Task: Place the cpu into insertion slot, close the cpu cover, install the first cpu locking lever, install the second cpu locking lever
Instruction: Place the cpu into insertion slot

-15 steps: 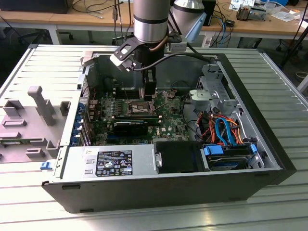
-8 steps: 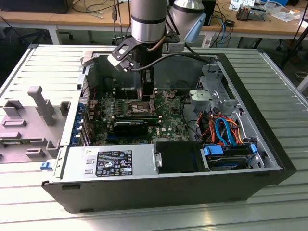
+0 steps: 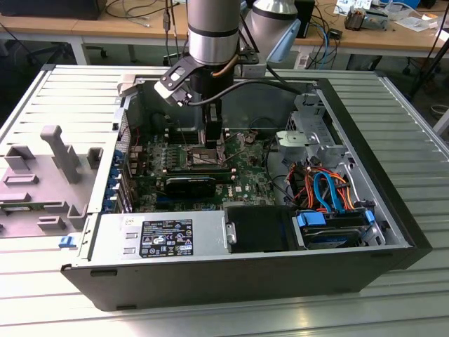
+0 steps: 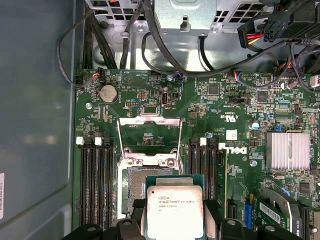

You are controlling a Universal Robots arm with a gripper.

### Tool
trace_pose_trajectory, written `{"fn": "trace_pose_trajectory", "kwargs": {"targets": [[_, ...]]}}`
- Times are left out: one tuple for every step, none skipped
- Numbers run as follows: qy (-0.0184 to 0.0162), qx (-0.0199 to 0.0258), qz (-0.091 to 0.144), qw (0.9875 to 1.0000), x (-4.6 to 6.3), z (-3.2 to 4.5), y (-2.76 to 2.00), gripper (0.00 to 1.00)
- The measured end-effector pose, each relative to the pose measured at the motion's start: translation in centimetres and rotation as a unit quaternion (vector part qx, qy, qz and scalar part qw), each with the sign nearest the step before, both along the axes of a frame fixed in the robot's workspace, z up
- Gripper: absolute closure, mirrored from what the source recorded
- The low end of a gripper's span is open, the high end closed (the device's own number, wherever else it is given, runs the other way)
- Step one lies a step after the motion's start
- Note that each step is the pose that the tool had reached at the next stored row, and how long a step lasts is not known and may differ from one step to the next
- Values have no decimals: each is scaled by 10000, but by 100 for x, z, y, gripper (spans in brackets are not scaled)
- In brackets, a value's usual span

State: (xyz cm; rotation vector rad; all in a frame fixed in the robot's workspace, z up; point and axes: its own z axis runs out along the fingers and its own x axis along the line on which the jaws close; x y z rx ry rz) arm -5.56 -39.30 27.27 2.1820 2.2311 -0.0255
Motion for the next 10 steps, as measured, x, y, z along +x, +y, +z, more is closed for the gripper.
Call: {"fn": "trace_pose_trajectory", "kwargs": {"targets": [[0, 0, 0, 10000, 0, 0, 0, 46], [0, 0, 0, 10000, 0, -1, 0, 46], [0, 0, 0, 10000, 0, -1, 0, 46], [0, 1, 0, 10000, 0, -2, 1, 46], [0, 1, 0, 10000, 0, -2, 2, 46], [-1, 1, -1, 10000, 0, -3, 5, 46], [0, 0, -1, 10000, -1, -2, 11, 46], [0, 0, 0, 10000, -2, -3, 20, 46], [0, -2, 0, 10000, -4, -3, 30, 46], [0, -2, 0, 10000, -5, -4, 38, 46]]}}
